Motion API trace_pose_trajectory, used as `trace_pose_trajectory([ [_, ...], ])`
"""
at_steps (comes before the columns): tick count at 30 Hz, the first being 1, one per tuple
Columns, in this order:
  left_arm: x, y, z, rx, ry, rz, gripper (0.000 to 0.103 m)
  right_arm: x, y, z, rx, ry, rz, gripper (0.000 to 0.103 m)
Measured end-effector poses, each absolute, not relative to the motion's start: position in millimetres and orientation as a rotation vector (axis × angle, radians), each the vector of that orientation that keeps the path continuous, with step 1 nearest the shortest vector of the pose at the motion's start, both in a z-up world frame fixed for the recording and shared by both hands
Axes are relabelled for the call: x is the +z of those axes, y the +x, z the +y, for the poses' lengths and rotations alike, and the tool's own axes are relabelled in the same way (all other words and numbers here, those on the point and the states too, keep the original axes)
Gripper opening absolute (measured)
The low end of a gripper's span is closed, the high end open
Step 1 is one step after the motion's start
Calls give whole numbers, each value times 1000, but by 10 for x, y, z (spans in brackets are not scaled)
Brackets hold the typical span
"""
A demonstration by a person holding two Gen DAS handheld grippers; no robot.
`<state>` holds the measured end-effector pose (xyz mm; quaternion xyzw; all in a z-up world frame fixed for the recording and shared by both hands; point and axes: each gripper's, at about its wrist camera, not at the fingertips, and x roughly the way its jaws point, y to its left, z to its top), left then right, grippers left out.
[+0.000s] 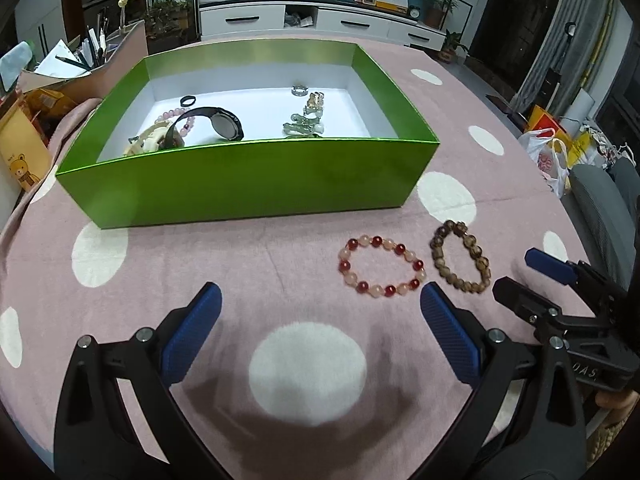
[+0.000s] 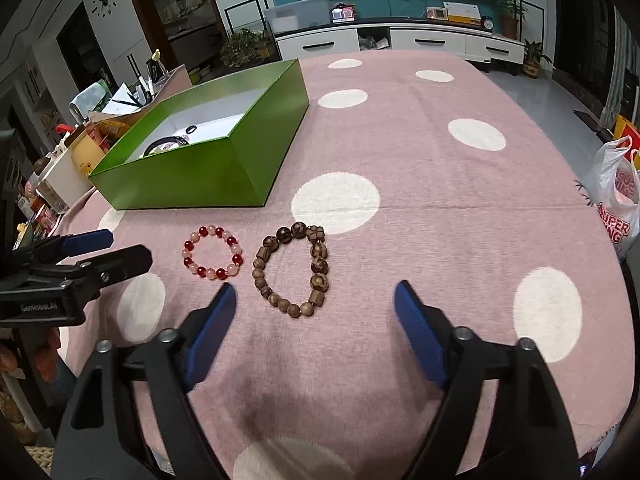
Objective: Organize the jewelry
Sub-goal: 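Move both tools back over the two bracelets beside the box, then grasp the red-and-pink bead bracelet with the left tool while the right tool grasps the brown wooden bead bracelet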
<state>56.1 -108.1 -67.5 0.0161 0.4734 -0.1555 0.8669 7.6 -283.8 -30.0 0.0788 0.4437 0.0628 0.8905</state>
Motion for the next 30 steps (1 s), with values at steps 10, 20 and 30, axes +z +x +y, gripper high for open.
trace_pose_trajectory([
  [10,-906,710,-1324,-332,109,1004,59,-416,238,-2769,112,118,935,44],
  [20,-965,710,-1426,-363,174,965,27,-466,324,-2675,115,62,928,31],
  [30,-942,716,-1444,-413,141,986,7,-432,342,-2655,123,55,913,10],
])
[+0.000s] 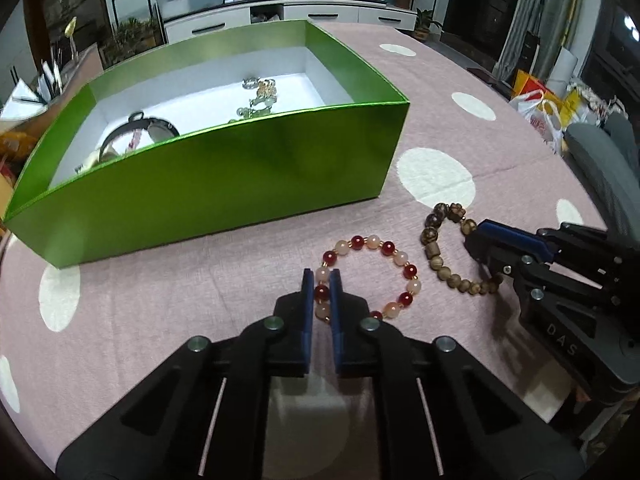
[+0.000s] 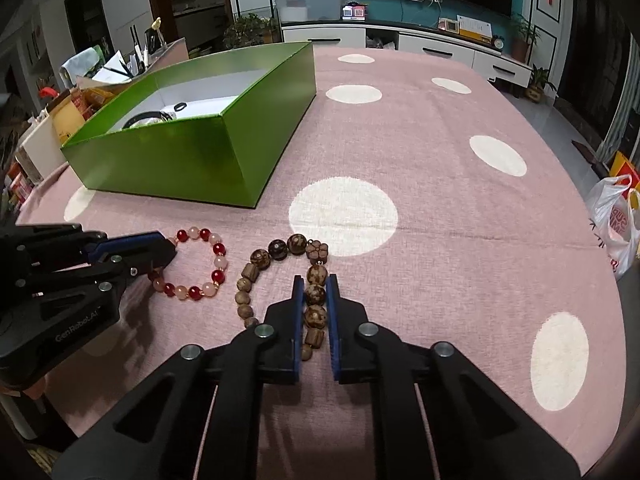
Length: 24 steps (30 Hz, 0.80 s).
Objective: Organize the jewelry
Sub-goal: 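Grasp the red-and-pink bead bracelet with the left tool while the right tool grasps the brown wooden bead bracelet, then carry both bracelets with both tools over the green box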
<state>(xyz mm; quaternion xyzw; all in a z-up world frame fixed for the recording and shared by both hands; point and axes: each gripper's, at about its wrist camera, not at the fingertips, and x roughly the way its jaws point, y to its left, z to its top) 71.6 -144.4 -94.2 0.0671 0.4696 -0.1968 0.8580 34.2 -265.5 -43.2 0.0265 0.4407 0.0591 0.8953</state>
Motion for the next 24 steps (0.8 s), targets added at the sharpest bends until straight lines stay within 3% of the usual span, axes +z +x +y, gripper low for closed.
trace_pose_trajectory([
  [24,-27,509,-560,-401,-100,833,7,498,162,-2537,253,118,700,10],
])
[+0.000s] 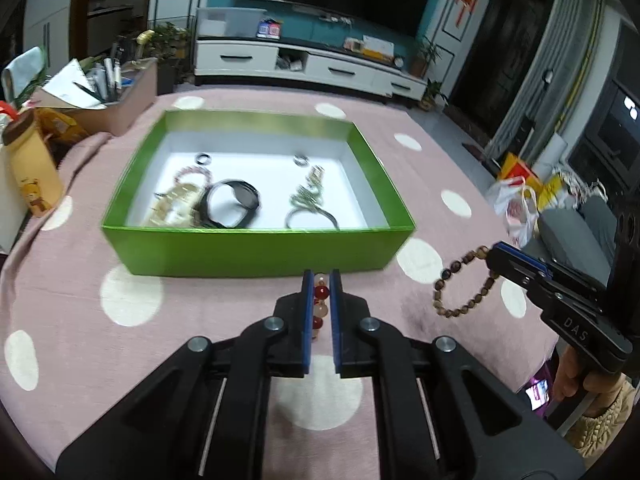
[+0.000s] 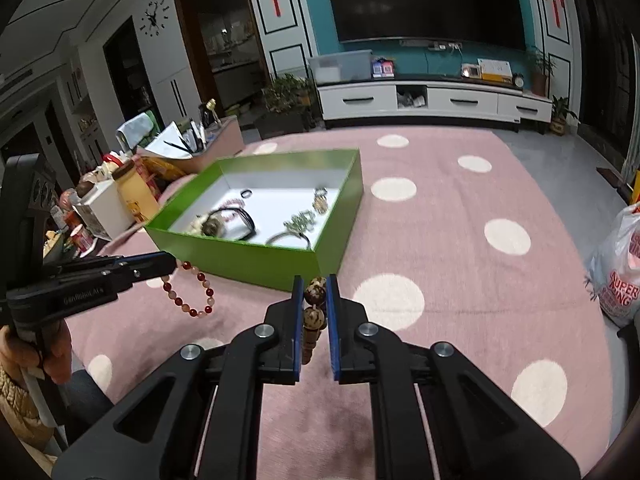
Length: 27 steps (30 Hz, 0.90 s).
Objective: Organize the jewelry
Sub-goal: 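Carry both bracelets with both tools over the green box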
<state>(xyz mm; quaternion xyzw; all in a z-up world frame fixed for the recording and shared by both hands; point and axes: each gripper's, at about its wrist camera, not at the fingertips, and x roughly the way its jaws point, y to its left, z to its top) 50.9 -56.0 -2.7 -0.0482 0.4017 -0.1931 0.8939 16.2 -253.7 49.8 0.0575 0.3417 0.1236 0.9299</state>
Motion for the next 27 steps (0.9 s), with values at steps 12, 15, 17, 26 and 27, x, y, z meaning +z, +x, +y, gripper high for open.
trace_pose_trajectory([
  [12,330,667,-39,-306,-128,774,7,835,319,-2299,316,71,627,10],
  [15,391,719,-10,-298,-116,761,7,925,389,-2236,327,59,606,10],
  [17,434,774,15,-298,-119,756,7,971,436,-2204,334,59,597,10],
  [26,562,1103,2,-306,-137,756,7,1057,784,-2080,358,70,605,10],
  [27,567,1145,-1,-307,-141,760,7,1056,823,-2071,359,71,608,10],
])
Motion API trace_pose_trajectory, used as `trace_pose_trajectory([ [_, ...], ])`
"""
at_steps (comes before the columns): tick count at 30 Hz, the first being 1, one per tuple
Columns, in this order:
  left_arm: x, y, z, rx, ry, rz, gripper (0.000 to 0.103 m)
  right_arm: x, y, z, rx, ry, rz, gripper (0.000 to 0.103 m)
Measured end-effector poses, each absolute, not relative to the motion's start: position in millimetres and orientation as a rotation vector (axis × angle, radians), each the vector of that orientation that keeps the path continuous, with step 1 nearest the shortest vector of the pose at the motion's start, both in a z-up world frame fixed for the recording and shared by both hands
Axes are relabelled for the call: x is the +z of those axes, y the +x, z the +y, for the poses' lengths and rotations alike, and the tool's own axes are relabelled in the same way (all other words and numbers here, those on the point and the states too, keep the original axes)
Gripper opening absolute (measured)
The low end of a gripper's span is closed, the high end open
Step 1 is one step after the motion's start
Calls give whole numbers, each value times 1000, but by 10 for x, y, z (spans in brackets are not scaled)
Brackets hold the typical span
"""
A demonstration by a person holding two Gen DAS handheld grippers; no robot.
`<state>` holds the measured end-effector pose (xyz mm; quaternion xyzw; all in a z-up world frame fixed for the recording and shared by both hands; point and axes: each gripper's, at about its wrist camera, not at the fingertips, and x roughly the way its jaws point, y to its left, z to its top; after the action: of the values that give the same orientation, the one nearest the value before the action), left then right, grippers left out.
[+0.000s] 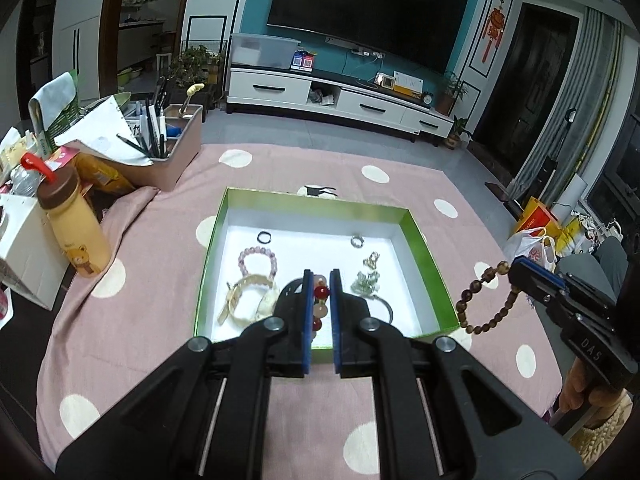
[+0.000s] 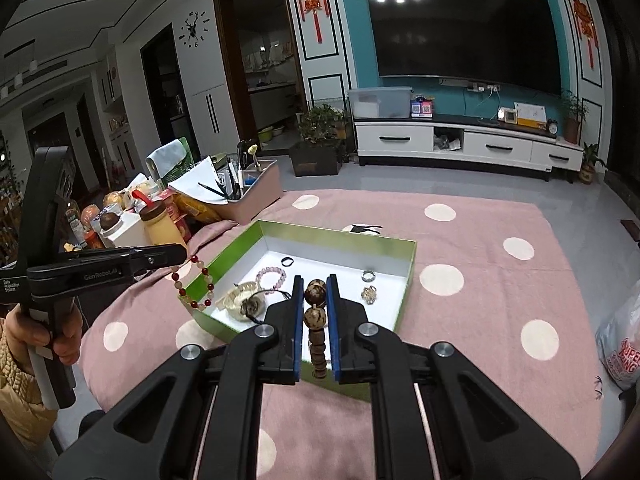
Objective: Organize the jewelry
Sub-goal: 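Carry both bracelets with both tools over the green box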
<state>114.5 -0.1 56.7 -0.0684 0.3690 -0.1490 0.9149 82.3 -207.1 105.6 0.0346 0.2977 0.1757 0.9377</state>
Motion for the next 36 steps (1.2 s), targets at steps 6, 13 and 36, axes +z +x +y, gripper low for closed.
trace_pose_trajectory([
  [6,548,1394,-74,-301,-132,772,7,1019,1058,-1987,367,63,633,10],
  [13,464,1701,-163,-294,-121,797,7,975,1334,-1911,373,62,655,10],
  [36,-71,2451,-361,-291,-141,925,7,526,2168,-1711,363,91,810,10],
])
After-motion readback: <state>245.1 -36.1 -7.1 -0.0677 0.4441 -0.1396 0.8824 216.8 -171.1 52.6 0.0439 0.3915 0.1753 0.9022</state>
